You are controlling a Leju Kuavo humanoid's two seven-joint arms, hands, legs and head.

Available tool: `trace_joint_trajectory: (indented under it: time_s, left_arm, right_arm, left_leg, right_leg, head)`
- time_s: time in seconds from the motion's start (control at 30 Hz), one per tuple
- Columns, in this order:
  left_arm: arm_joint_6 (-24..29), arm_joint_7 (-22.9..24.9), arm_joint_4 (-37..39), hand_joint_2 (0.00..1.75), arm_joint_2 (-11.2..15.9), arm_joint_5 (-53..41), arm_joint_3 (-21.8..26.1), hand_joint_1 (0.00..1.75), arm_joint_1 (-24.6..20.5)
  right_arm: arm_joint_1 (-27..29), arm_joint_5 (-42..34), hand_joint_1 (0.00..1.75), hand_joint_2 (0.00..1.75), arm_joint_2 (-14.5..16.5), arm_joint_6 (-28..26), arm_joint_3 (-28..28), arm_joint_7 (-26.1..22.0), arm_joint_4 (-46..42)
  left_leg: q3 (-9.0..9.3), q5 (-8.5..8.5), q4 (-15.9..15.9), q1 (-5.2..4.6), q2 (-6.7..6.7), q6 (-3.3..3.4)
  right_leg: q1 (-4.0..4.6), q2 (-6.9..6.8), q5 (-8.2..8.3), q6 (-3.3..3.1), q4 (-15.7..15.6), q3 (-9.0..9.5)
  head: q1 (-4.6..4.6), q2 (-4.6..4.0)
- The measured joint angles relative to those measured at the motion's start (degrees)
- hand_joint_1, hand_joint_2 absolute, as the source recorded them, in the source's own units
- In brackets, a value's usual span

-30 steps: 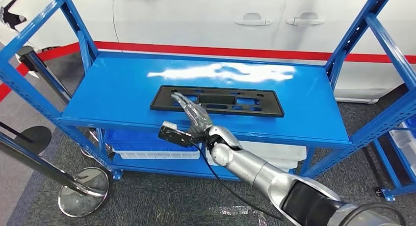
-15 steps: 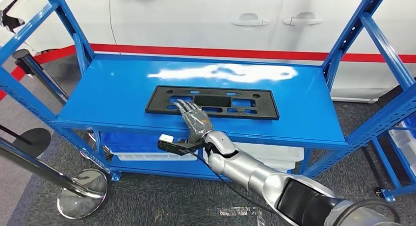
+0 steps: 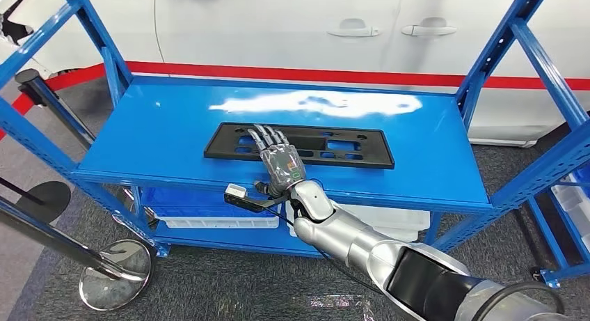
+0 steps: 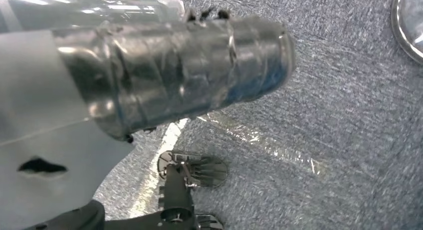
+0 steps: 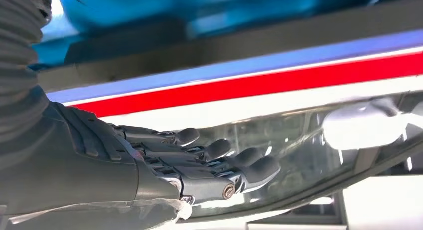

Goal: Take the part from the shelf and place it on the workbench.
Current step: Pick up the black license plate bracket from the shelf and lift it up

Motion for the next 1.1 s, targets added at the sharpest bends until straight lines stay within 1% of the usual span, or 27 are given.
trace_joint_trajectory:
  time_s: [0.07, 0.1, 0.13, 0.2, 0.23, 0.27, 0.3, 0.33, 0.37, 0.4, 0.43, 0.47, 0.53, 0.6, 0.63, 0.7, 0.73, 0.77, 0.8, 0.83, 0.87, 0.9, 0.93, 0.97, 1.0, 1.07, 1.1]
  left_arm:
    - [-0.18, 0.04, 0.00, 0.00, -0.07, -0.44, -0.09, 0.00, 0.13]
    - [-0.24, 0.07, 0.00, 0.00, -0.12, -0.68, -0.12, 0.00, 0.17]
    - [-0.31, 0.13, 0.00, 0.00, -0.15, -0.86, -0.15, 0.00, 0.17]
    - [-0.52, 0.24, 0.00, 0.00, -0.19, -1.29, -0.29, 0.00, 0.14]
    - [-0.70, 0.29, 0.00, 0.00, -0.19, -1.47, -0.43, 0.00, 0.17]
    - [-0.86, 0.32, 0.00, 0.00, -0.19, -1.64, -0.63, 0.00, 0.21]
    - [-1.01, 0.34, 0.00, 0.00, -0.20, -1.78, -0.85, 0.00, 0.25]
    - [-1.10, 0.37, 0.00, 0.00, -0.21, -1.85, -1.02, 0.00, 0.24]
    - [-1.15, 0.39, 0.00, 0.00, -0.19, -1.96, -1.15, 0.00, 0.19]
    - [-1.19, 0.41, 0.00, 0.00, -0.17, -2.09, -1.23, 0.00, 0.13]
    - [-1.23, 0.44, 0.00, 0.00, -0.14, -2.24, -1.32, 0.00, 0.06]
    - [-1.26, 0.49, 0.00, 0.00, -0.11, -2.37, -1.42, 0.00, 0.02]
    - [-1.34, 0.58, 0.00, 0.00, -0.12, -2.53, -1.60, 0.00, -0.01]
    - [-1.44, 0.63, 0.00, 0.00, -0.20, -2.57, -1.66, 0.00, -0.02]
    - [-1.48, 0.63, 0.00, 0.00, -0.24, -2.58, -1.70, 0.00, -0.04]
    - [-1.52, 0.64, 0.00, 0.00, -0.29, -2.56, -1.81, 0.00, -0.09]
    - [-1.52, 0.64, 0.00, 0.00, -0.29, -2.55, -1.86, 0.00, -0.11]
    - [-1.52, 0.63, 0.00, 0.00, -0.31, -2.53, -1.88, 0.00, -0.09]
    - [-1.50, 0.63, 0.00, 0.00, -0.35, -2.52, -1.90, 0.00, -0.05]
    - [-1.47, 0.63, 0.00, 0.00, -0.41, -2.50, -1.90, 0.00, -0.01]
    - [-1.42, 0.63, 0.00, 0.00, -0.48, -2.49, -1.91, 0.00, 0.01]
    - [-1.33, 0.63, 0.00, 0.00, -0.53, -2.49, -1.91, 0.00, -0.01]
    - [-1.24, 0.63, 0.00, 0.00, -0.54, -2.49, -1.91, 0.00, -0.07]
    - [-1.13, 0.62, 0.00, 0.00, -0.54, -2.48, -1.91, 0.00, -0.14]
    - [-1.02, 0.62, 0.00, 0.00, -0.54, -2.48, -1.91, 0.00, -0.20]
    - [-0.85, 0.63, 0.00, 0.00, -0.55, -2.49, -1.91, 0.00, -0.23]
    - [-0.80, 0.64, 0.00, 0.00, -0.60, -2.51, -1.92, 0.00, -0.24]
  right_arm:
    - [-0.13, 1.18, 0.00, 1.75, 0.15, -0.85, -0.22, 0.21, 0.01]
    - [-0.31, 1.75, 0.00, 1.75, 0.22, -0.99, -0.32, 0.43, 0.01]
    - [-0.52, 2.40, 0.00, 1.75, 0.31, -1.02, -0.39, 0.74, 0.01]
    - [-0.80, 3.72, 0.00, 1.75, 0.44, -0.88, -0.48, 1.50, 0.04]
    - [-0.85, 4.34, 0.00, 1.75, 0.46, -0.71, -0.49, 1.90, 0.11]
    - [-0.87, 4.92, 0.00, 1.75, 0.46, -0.47, -0.52, 2.26, 0.21]
    - [-0.92, 5.55, 0.00, 1.75, 0.46, -0.11, -0.60, 2.67, 0.36]
    - [-1.03, 6.20, 0.00, 1.75, 0.46, 0.28, -0.70, 3.06, 0.51]
    - [-1.21, 6.88, 0.00, 1.75, 0.46, 0.60, -0.84, 3.50, 0.69]
    - [-1.46, 7.53, 0.00, 1.75, 0.45, 0.92, -0.99, 3.93, 0.92]
    - [-1.71, 8.04, 0.00, 1.75, 0.44, 1.22, -1.14, 4.27, 1.28]
    - [-1.89, 8.37, 0.00, 1.75, 0.43, 1.45, -1.24, 4.53, 1.66]
    - [-2.05, 8.57, 0.00, 1.75, 0.42, 1.76, -1.37, 4.70, 2.34]
    - [-2.14, 8.56, 0.00, 1.75, 0.36, 1.81, -1.57, 4.70, 2.72]
    - [-2.32, 8.51, 0.00, 1.75, 0.33, 1.97, -1.69, 4.70, 2.93]
    - [-2.58, 8.34, 0.00, 1.75, 0.28, 2.83, -1.85, 4.69, 3.56]
    - [-2.54, 8.23, 0.00, 1.75, 0.26, 3.35, -1.86, 4.65, 3.93]
    - [-2.40, 8.14, 0.00, 1.75, 0.22, 3.81, -1.86, 4.61, 4.35]
    - [-2.28, 8.07, 0.00, 1.75, 0.17, 4.16, -1.86, 4.56, 4.75]
    - [-2.25, 8.02, 0.00, 1.75, 0.13, 4.52, -1.86, 4.51, 5.13]
    - [-2.30, 7.97, 0.00, 1.75, 0.09, 4.96, -1.87, 4.48, 5.46]
    - [-2.41, 7.90, 0.00, 1.75, 0.08, 5.53, -1.87, 4.44, 5.77]
    - [-2.48, 7.79, 0.00, 1.75, 0.08, 6.12, -1.87, 4.38, 6.01]
    - [-2.53, 7.65, 0.00, 1.75, 0.09, 6.62, -1.87, 4.28, 6.22]
    - [-2.56, 7.52, 0.00, 1.75, 0.10, 7.05, -1.87, 4.20, 6.44]
    - [-2.73, 7.38, 0.00, 1.75, 0.11, 7.71, -1.87, 4.16, 6.91]
    - [-2.91, 7.40, 0.00, 1.75, 0.12, 8.06, -1.86, 4.29, 7.20]
  left_leg:
    - [-0.20, -0.34, 0.34, 0.14, 0.02, -0.45]
    - [-0.69, -1.15, 1.50, 0.26, 0.03, -0.71]
    - [-1.72, -2.51, 3.84, 0.33, 0.03, -0.94]
    - [-5.14, -5.76, 11.15, 0.37, 0.04, -1.25]
    - [-6.78, -6.67, 14.33, 0.37, 0.04, -1.26]
    - [-7.70, -6.62, 15.86, 0.36, 0.04, -1.15]
    - [-7.58, -5.53, 15.21, 0.32, 0.03, -0.88]
    - [-6.33, -3.55, 12.26, 0.21, 0.00, -0.43]
    - [-4.52, -1.69, 8.19, 0.00, -0.06, 0.20]
    - [-2.69, -0.30, 4.32, -0.25, -0.10, 0.75]
    - [-1.36, 0.44, 1.57, -0.51, -0.14, 1.17]
    - [-0.73, 0.44, 0.29, -0.72, -0.17, 1.41]
    - [-0.41, 0.55, -0.29, -0.84, -0.17, 1.51]
    - [0.30, 1.13, -1.58, -0.51, -0.03, 1.69]
    - [0.65, 1.45, -2.24, -0.30, 0.08, 1.85]
    - [0.89, 1.67, -2.73, -0.16, 0.27, 2.17]
    - [0.85, 1.67, -2.70, -0.16, 0.33, 2.28]
    - [0.83, 1.61, -2.62, -0.15, 0.33, 2.30]
    - [0.82, 1.53, -2.48, -0.13, 0.28, 2.25]
    - [0.80, 1.39, -2.22, -0.08, 0.21, 2.12]
    - [0.76, 1.15, -1.81, -0.03, 0.14, 1.88]
    - [0.58, 0.83, -1.29, -0.09, 0.08, 1.53]
    - [0.34, 0.52, -0.73, -0.19, 0.04, 1.17]
    - [0.11, 0.32, -0.31, -0.31, 0.01, 0.85]
    - [-0.04, 0.25, -0.12, -0.40, -0.01, 0.59]
    - [-0.08, 0.11, 0.05, -0.29, -0.01, 0.16]
    - [-0.31, -0.45, 0.70, -0.21, 0.01, -0.11]
  right_leg:
    - [-0.11, 0.04, 0.19, -0.92, -0.15, -0.01]
    - [-0.15, 0.05, 0.29, -1.33, -0.26, 0.05]
    - [-0.20, 0.06, 0.37, -1.64, -0.37, 0.14]
    - [-0.03, 0.07, 0.37, -1.95, -0.39, 0.19]
    - [0.10, 0.07, 0.35, -2.01, -0.38, 0.20]
    - [0.26, 0.08, 0.32, -2.06, -0.38, 0.23]
    - [0.42, 0.13, 0.29, -2.11, -0.38, 0.29]
    - [0.59, 0.21, 0.26, -2.15, -0.38, 0.39]
    - [0.70, 0.28, 0.22, -2.17, -0.41, 0.48]
    - [0.84, 0.38, 0.19, -2.13, -0.43, 0.48]
    - [0.87, 0.43, 0.23, -1.99, -0.52, 0.45]
    - [0.82, 0.47, 0.27, -1.80, -0.63, 0.39]
    - [0.79, 0.51, 0.46, -1.20, -1.06, 0.50]
    - [0.92, 0.42, -0.19, -0.65, -0.49, 0.31]
    - [1.00, 0.36, -1.32, -0.43, 1.20, -0.46]
    - [0.92, 0.23, -4.72, -0.11, 7.90, -3.63]
    - [0.85, 0.22, -6.00, 0.04, 11.37, -5.34]
    - [0.74, 0.20, -6.32, 0.19, 13.40, -6.38]
    - [0.58, 0.17, -5.51, 0.34, 13.22, -6.37]
    - [0.40, 0.11, -3.78, 0.47, 10.84, -5.26]
    - [0.20, 0.00, -1.76, 0.59, 7.00, -3.41]
    - [0.14, -0.09, -0.48, 0.59, 3.45, -1.67]
    - [0.12, -0.10, 0.29, 0.37, 0.89, -0.42]
    - [0.18, -0.06, 0.41, 0.09, -0.35, 0.18]
    - [0.33, 0.02, 0.18, -0.29, -0.44, 0.23]
    - [0.31, 0.07, 0.41, -1.01, -0.53, 0.32]
    - [0.21, 0.06, 0.50, -1.34, -0.64, 0.42]
  head:
    - [-0.02, 0.00]
    - [-0.02, 0.00]
    - [-0.04, 0.00]
    - [-0.07, 0.00]
    - [-0.06, 0.00]
    - [-0.06, 0.00]
    - [-0.06, 0.00]
    - [-0.06, 0.00]
    - [-0.04, 0.00]
    - [-0.04, 0.00]
    - [-0.03, 0.00]
    - [-0.03, 0.00]
    - [-0.04, 0.00]
    - [0.04, 0.00]
    - [0.08, 0.00]
    - [0.15, 0.00]
    - [0.15, 0.00]
    - [0.16, 0.00]
    - [0.16, 0.00]
    - [0.17, 0.00]
    - [0.18, 0.00]
    - [0.18, 0.00]
    - [0.16, 0.00]
    - [0.14, 0.00]
    - [0.11, 0.00]
    - [0.09, 0.00]
    - [0.07, 0.00]
